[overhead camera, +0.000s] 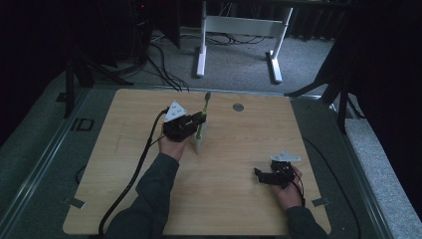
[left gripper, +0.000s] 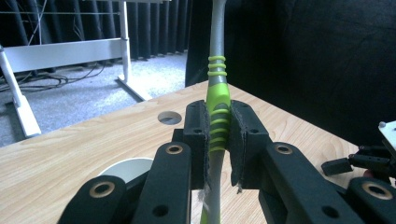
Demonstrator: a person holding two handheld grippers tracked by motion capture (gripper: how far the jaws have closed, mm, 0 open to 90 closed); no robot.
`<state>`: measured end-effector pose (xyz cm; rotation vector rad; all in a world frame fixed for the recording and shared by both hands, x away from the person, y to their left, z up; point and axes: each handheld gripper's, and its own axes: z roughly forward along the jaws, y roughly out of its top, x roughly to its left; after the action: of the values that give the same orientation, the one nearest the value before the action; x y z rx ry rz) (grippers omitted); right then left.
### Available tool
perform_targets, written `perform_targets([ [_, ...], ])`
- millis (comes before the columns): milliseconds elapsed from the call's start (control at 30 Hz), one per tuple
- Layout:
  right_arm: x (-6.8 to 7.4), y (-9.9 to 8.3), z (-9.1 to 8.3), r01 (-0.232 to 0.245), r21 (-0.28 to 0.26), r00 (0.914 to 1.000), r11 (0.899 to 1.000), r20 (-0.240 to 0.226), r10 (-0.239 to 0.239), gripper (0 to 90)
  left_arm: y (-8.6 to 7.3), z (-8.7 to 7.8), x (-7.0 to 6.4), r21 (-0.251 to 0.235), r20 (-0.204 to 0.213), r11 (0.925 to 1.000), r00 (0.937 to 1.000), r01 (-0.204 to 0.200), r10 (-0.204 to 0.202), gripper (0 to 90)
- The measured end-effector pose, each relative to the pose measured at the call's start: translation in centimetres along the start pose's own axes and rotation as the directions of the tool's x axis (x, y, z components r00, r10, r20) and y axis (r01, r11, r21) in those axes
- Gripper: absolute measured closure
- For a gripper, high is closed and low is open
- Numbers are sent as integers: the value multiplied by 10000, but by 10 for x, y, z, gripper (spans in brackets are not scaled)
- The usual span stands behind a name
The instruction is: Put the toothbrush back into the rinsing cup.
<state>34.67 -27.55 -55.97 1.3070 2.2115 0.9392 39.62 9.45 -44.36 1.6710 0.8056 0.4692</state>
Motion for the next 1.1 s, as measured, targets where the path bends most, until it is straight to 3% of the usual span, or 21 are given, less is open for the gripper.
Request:
perform_targets([
  [367,0,0,0,1,0,10000,10000,-4,-1,159,-2,1,0,202,124,9998,9999,2,-4,785],
  [1100,0,0,0,-11,1,10000,10000,-2,11,159,-8,1,-3,1011,180,9942,9992,-379,363,781],
])
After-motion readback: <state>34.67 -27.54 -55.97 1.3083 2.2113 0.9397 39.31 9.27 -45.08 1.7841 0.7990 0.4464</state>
